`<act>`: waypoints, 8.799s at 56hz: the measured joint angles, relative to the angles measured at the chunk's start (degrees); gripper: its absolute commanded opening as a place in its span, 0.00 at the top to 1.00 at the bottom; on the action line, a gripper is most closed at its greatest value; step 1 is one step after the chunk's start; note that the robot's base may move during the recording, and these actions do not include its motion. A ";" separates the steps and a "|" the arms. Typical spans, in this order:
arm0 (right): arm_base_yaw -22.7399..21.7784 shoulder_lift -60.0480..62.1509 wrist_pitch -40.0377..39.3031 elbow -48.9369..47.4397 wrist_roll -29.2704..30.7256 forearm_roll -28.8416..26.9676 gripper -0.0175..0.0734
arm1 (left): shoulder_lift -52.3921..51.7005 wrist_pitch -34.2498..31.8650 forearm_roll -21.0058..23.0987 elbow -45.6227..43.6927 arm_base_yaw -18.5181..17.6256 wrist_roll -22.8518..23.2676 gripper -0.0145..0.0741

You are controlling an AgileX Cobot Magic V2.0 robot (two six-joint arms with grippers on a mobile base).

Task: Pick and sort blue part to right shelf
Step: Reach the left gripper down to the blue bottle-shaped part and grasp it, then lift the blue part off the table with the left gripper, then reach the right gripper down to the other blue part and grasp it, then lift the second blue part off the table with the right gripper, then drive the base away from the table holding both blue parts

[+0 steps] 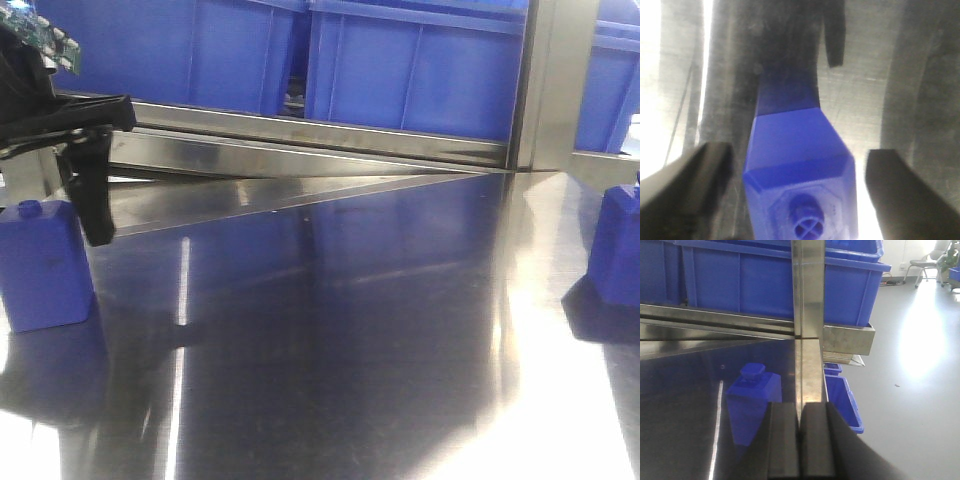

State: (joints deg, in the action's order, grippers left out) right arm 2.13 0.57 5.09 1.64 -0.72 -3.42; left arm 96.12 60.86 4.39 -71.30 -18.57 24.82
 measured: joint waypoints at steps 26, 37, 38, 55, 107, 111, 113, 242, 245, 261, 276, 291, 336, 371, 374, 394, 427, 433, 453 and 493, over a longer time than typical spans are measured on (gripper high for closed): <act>0.00 0.00 0.00 0.00 0.00 0.00 0.75 | -1.03 0.36 -0.92 -1.01 -0.48 -2.57 0.52; 0.00 0.00 0.00 0.00 0.00 0.00 0.75 | -10.20 -3.66 -7.92 -1.24 -4.45 -3.43 0.52; 0.00 0.00 0.00 0.00 0.00 0.00 0.75 | -11.03 -3.98 -8.61 -1.24 -4.86 -3.43 0.52; 0.00 0.00 -0.56 0.00 0.00 0.00 0.75 | -27.00 -14.28 -16.73 5.74 -8.91 -3.55 0.52; 0.00 -7.91 20.99 -23.53 0.00 0.00 0.75 | -53.27 -43.20 -18.71 38.08 -8.91 -3.55 0.52; 0.00 -12.95 26.05 -28.85 0.00 -0.51 0.75 | -53.27 -43.58 -18.71 38.12 -8.91 -3.55 0.52; 0.00 -15.08 28.93 -31.65 0.00 -0.96 0.75 | -53.27 -43.70 -18.71 38.12 -8.91 -3.55 0.52; 12.40 -96.49 52.04 -69.82 -24.50 8.61 0.47 | -53.27 -44.05 -18.71 38.12 -8.91 -3.65 0.52; 12.40 -96.49 51.87 -69.82 -24.50 9.05 0.55 | -53.27 -44.05 -18.71 38.12 -8.91 -3.65 0.52; 12.75 -92.83 51.60 -69.70 -23.94 9.51 0.58 | -53.27 -44.05 -18.71 38.12 -8.91 -3.65 0.52; 16.03 -76.35 44.85 -61.97 -18.93 9.62 0.58 | -53.27 -42.82 -18.71 38.12 -8.91 -3.65 0.52; 16.82 -56.46 33.87 -47.84 -16.48 9.62 0.58 | -53.27 -40.77 -18.71 38.12 -8.91 -3.65 0.52; 16.82 -15.37 15.03 -27.45 -7.96 10.10 0.58 | -53.27 -40.77 -18.93 38.12 -8.91 -3.65 0.52; 16.82 -15.37 15.97 -27.45 -7.96 10.14 0.58 | -53.27 -40.77 -18.96 38.12 -8.91 -3.65 0.52; 16.82 -15.37 15.97 -27.45 -7.96 10.14 0.58 | -53.27 -40.77 -18.96 38.12 -8.91 -3.65 0.52; 16.82 -15.37 16.09 -27.45 -7.96 10.23 0.58 | -53.27 -40.77 -18.96 38.12 -8.91 -3.65 0.52; 16.82 -15.37 16.09 -27.45 -7.96 10.36 0.58 | -44.05 -40.88 -18.96 38.12 -8.91 -3.65 0.52; 16.82 -15.37 16.09 -27.45 -7.96 10.36 0.58 | -40.70 -40.88 -18.96 38.12 -8.91 -3.65 0.52; 16.82 -15.37 16.11 -27.45 -7.96 10.40 0.58 | -34.89 -47.11 -20.48 37.21 -8.96 -3.65 0.52; 16.82 -15.34 16.21 -27.45 -7.96 10.40 0.58 | -55.54 -41.46 -20.26 38.84 -8.96 -3.65 0.52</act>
State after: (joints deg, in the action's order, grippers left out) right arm 18.95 -14.77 21.30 -25.80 -8.67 6.98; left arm 40.58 19.40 -15.87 -32.46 -27.53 21.17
